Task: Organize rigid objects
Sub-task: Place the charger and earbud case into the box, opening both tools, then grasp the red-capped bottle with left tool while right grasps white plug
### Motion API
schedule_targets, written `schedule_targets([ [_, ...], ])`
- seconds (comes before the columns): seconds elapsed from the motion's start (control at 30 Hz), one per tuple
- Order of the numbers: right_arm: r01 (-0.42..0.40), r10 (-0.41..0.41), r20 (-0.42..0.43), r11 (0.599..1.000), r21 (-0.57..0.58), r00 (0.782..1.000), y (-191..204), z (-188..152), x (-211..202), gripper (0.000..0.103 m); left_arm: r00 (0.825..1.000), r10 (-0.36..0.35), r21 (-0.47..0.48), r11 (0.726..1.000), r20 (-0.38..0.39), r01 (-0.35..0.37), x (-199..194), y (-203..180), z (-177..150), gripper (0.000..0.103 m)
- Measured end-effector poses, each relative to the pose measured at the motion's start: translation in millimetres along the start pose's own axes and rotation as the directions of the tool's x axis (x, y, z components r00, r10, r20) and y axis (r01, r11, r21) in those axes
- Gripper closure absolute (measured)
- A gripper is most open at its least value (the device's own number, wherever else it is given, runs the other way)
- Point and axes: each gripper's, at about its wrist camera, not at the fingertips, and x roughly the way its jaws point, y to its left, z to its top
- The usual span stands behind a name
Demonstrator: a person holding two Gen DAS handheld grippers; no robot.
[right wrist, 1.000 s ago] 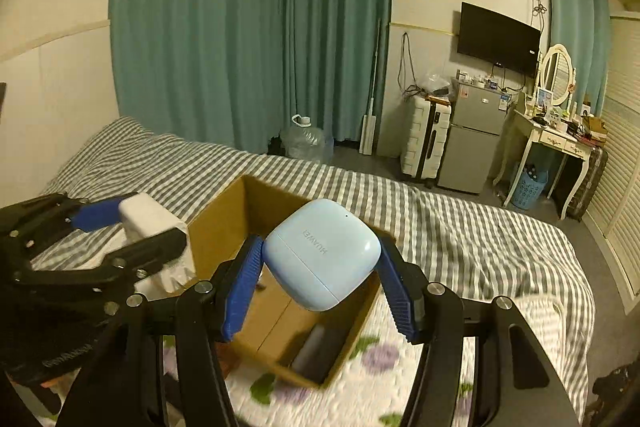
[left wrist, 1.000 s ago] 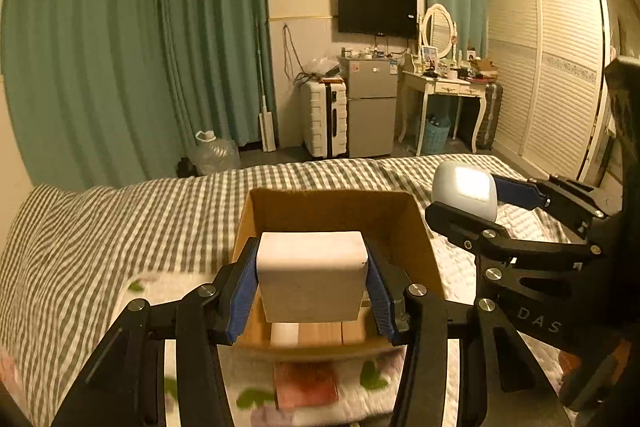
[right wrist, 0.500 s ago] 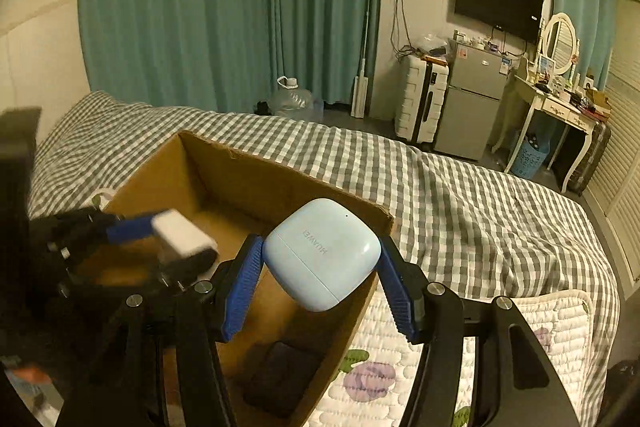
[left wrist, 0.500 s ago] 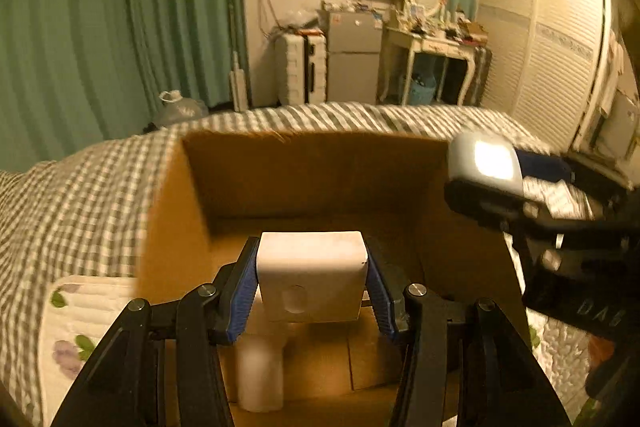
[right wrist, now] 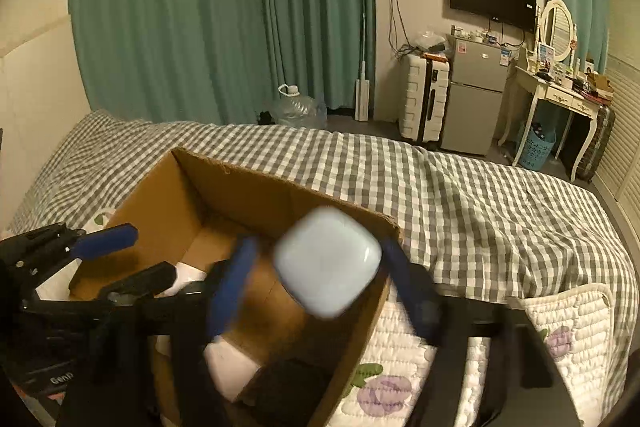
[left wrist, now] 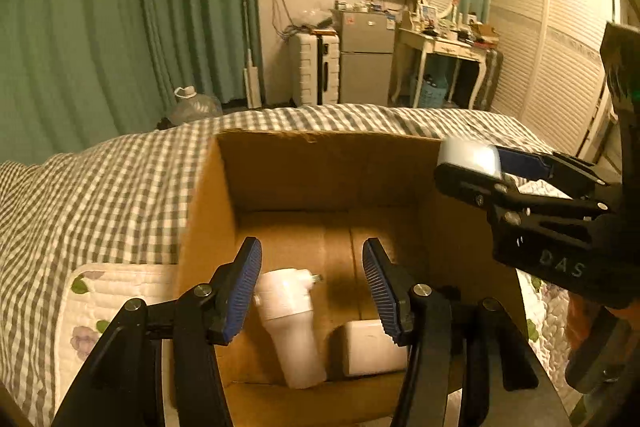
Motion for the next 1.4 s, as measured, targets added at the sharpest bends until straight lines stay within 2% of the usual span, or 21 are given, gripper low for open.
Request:
schedule_targets([
  [0.23, -0.005, 0.003, 0.046, 0.999, 0.051, 0.999, -7.0, -8.9, -45.4, 0.018, 1.000, 0.018, -0.041, 0.999, 0.005, -0.018, -24.9, 3.5, -3.8, 0.047],
  [0.33, -0.001, -0.001, 0.058, 1.000, 0.024, 0.998, 0.8, -24.2, -74.3, 0.018, 0.999, 0.034, -0.041, 0.999, 0.015, -0.034, -47.7, -1.8, -12.8, 0.047],
  [0.47, -0.037, 0.037, 0.052, 0.999, -0.003, 0.998, 18.4, -57.5, -109.7, 0.018, 0.999, 0.032, -0.063, 0.997, 0.003, -0.032, -76.5, -0.4, -41.2, 0.047],
  [0.57, -0.060, 0.061, 0.015, 0.997, -0.039, 0.998, 35.1, -91.1, -124.0, 0.018, 0.998, 0.066, -0.072, 0.995, -0.013, -0.066, -94.0, 5.2, -72.6, 0.047],
  [0.67, -0.088, 0.085, -0.038, 0.993, -0.075, 0.996, 52.8, -125.4, -129.8, 0.018, 0.996, 0.068, -0.110, 0.991, -0.049, -0.073, -104.5, 14.7, -102.9, 0.047],
  [0.73, -0.130, 0.122, -0.087, 0.987, -0.094, 0.989, 64.4, -144.9, -126.9, 0.018, 0.993, 0.086, -0.132, 0.987, -0.082, -0.096, -110.2, 22.5, -129.6, 0.047],
  [0.87, -0.175, 0.142, -0.178, 0.967, -0.185, 0.974, 92.7, -178.2, -111.2, 0.018, 0.981, 0.113, -0.167, 0.976, -0.156, -0.138, -111.4, 34.3, -170.3, 0.047],
  [1.0, -0.203, 0.133, -0.242, 0.933, -0.296, 0.961, 112.2, -195.6, -89.3, 0.026, 0.972, 0.116, -0.162, 0.975, -0.205, -0.151, -105.8, 36.9, -190.5, 0.047],
  [1.17, -0.252, 0.146, -0.303, 0.902, -0.351, 0.942, 129.1, -204.5, -72.6, 0.033, 0.975, 0.106, -0.146, 0.980, -0.198, -0.136, -106.1, 34.5, -191.0, 0.047],
  [1.27, -0.264, 0.151, -0.324, 0.902, -0.341, 0.934, 128.8, -205.5, -63.9, 0.039, 0.970, 0.110, -0.145, 0.979, -0.217, -0.144, -101.6, 35.4, -192.5, 0.047],
  [1.33, -0.287, 0.165, -0.353, 0.900, -0.328, 0.921, 127.7, -207.1, -62.2, 0.057, 0.968, 0.111, -0.148, 0.978, -0.225, -0.147, -100.0, 36.3, -193.1, 0.047],
  [1.4, -0.278, 0.134, -0.371, 0.887, -0.369, 0.919, 133.6, -214.3, -64.2, 0.061, 0.967, 0.110, -0.148, 0.978, -0.228, -0.146, -99.4, 35.8, -192.9, 0.047],
])
